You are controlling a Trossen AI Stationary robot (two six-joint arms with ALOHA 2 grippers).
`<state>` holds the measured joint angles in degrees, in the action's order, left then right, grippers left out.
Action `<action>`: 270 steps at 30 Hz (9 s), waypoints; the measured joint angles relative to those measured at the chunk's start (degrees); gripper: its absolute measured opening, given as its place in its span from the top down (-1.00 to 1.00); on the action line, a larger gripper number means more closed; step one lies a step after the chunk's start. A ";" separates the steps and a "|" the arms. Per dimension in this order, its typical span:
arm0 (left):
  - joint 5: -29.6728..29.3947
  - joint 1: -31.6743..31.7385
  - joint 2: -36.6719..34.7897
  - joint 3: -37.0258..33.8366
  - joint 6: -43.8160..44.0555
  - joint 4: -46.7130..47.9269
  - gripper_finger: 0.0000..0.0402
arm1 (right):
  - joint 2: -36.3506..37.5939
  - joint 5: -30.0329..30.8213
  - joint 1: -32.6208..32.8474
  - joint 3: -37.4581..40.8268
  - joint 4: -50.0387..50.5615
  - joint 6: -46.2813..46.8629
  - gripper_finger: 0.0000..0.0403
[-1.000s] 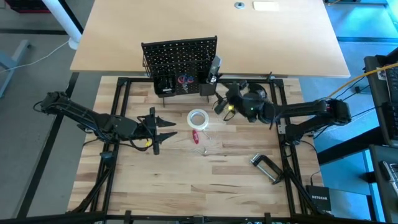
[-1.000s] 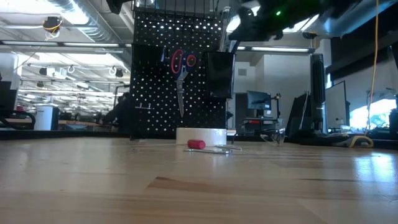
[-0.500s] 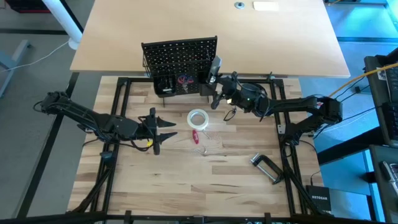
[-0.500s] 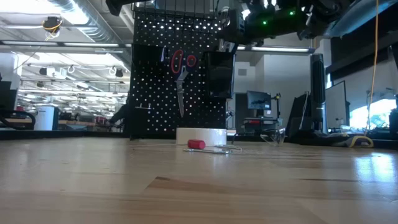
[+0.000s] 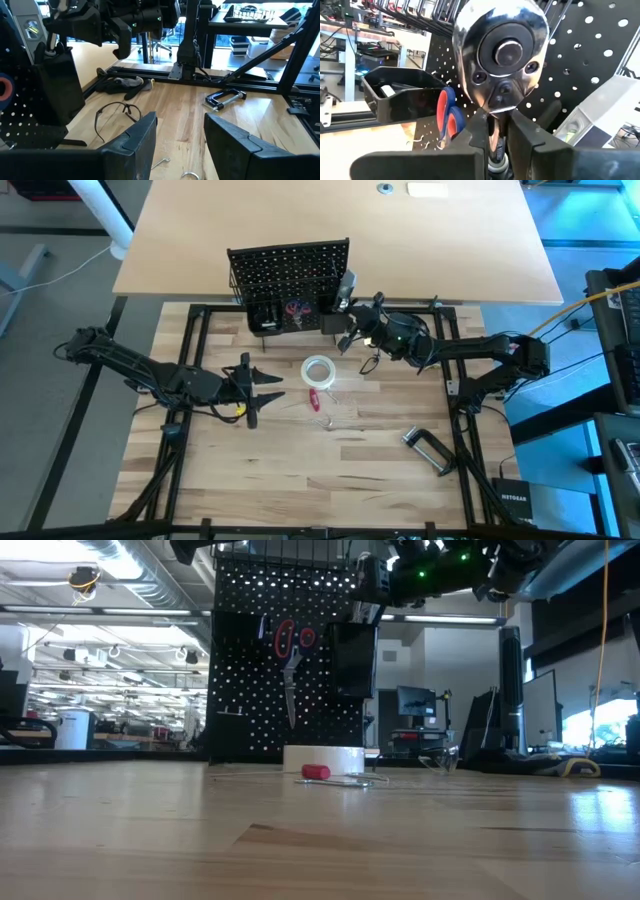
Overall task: Hang tools onto peg board
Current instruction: Put the silver ratchet wrench into the left black bin on the peg board, then hang the white masking tape on the pegboard hook
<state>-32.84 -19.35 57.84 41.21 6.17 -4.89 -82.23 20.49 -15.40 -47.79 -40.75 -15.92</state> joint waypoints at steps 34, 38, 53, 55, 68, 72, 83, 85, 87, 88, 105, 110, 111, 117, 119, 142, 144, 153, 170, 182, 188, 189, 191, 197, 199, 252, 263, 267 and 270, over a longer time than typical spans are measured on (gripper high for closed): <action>-0.02 0.96 1.19 0.00 0.39 -0.20 0.23 | -2.33 2.03 -1.86 -5.08 1.68 8.55 0.77; -0.02 1.55 2.00 0.00 0.49 -0.22 0.23 | -3.99 2.57 -2.36 -5.16 1.57 11.95 0.76; -0.02 1.88 2.36 0.00 0.94 -0.28 0.23 | -5.57 3.89 -2.58 -5.25 3.20 12.76 0.57; 0.00 1.88 2.36 0.00 0.94 -0.26 0.23 | -5.58 4.03 -2.38 -5.25 3.24 12.64 0.45; 0.00 1.88 2.36 0.00 1.13 -0.28 0.23 | -0.03 10.21 1.94 -4.98 3.50 4.78 -0.06; 0.00 1.88 2.36 0.00 1.16 -0.26 0.23 | 3.09 11.02 3.64 -4.98 3.56 2.24 -0.07; 0.00 1.88 2.34 0.00 1.33 -0.26 0.23 | 12.49 12.37 10.75 -5.05 11.74 0.46 0.08; 0.00 1.88 2.34 0.00 1.34 -0.26 0.23 | 12.89 12.29 10.82 -5.05 13.21 0.48 0.26; 0.00 1.86 2.34 0.00 1.36 -0.27 0.23 | 12.68 11.10 10.67 -5.04 14.38 0.48 0.49; 0.00 1.86 2.34 0.00 1.36 -0.29 0.23 | 12.15 9.87 10.09 -4.85 14.08 0.49 0.62; 0.00 2.22 2.32 0.00 1.16 -0.44 0.23 | 4.19 0.79 1.84 0.20 0.81 3.16 0.94; 0.00 2.21 2.32 0.00 1.33 -0.31 0.23 | 4.70 0.92 2.02 0.25 0.52 2.68 0.97; 0.00 2.21 2.32 0.00 1.33 -0.30 0.23 | 5.11 1.10 2.46 0.30 0.48 2.55 0.97; 0.02 2.21 2.32 0.00 1.33 -0.26 0.23 | 10.11 6.06 6.78 -1.25 1.57 -2.13 0.94; 0.01 2.21 2.32 0.00 1.33 -0.27 0.23 | 12.36 7.04 9.12 -2.37 3.78 -3.22 0.94; 0.94 5.56 14.23 0.02 2.26 4.32 0.23 | 10.04 15.22 37.67 4.60 48.63 25.58 0.94; 0.92 6.78 17.27 0.02 1.89 4.20 0.23 | 9.68 15.50 38.80 6.52 48.78 28.13 0.94; 5.38 14.92 30.93 13.85 0.43 19.39 0.23 | 9.64 14.91 41.05 11.58 48.04 32.89 0.94; 19.63 26.73 47.39 25.35 -29.38 31.11 0.23 | 9.63 13.63 41.03 16.51 43.17 36.75 0.94; 18.81 25.03 48.26 25.33 -34.13 26.85 0.23 | 9.62 10.64 41.03 16.52 40.75 38.29 0.94; 19.92 26.08 48.11 25.31 -26.07 25.62 0.16 | 9.62 6.89 41.03 16.52 40.37 38.62 0.94; 19.90 26.33 48.11 25.30 -25.49 25.40 0.13 | 9.62 6.89 41.03 16.52 40.35 38.64 0.94; 20.69 26.58 48.11 26.12 -23.98 25.37 0.06 | 9.62 6.90 41.01 16.52 40.37 38.64 0.94; 23.85 26.50 48.76 27.58 -24.14 21.86 -0.10 | 9.62 6.93 40.98 16.52 40.37 38.53 0.94; 23.61 26.73 49.68 27.59 -25.90 18.75 -0.11 | 9.62 6.93 40.98 16.52 40.38 38.25 0.94; -32.75 7.53 43.87 3.89 -4.18 30.97 0.65 | 9.59 10.88 40.89 16.46 40.35 36.54 0.94; -36.29 20.43 43.89 3.32 -20.87 19.42 0.65 | 9.59 10.42 40.89 16.46 40.46 36.50 0.94; -37.05 23.74 43.89 3.30 -20.52 19.12 0.65 | 9.59 10.40 40.89 16.46 40.46 36.48 0.94; -37.15 25.62 43.89 3.15 -20.34 19.18 0.65 | 9.59 10.40 40.89 16.46 40.46 36.47 0.94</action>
<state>-69.99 6.26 101.73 44.37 -14.17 14.29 -72.64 30.89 25.50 -31.33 -0.30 20.56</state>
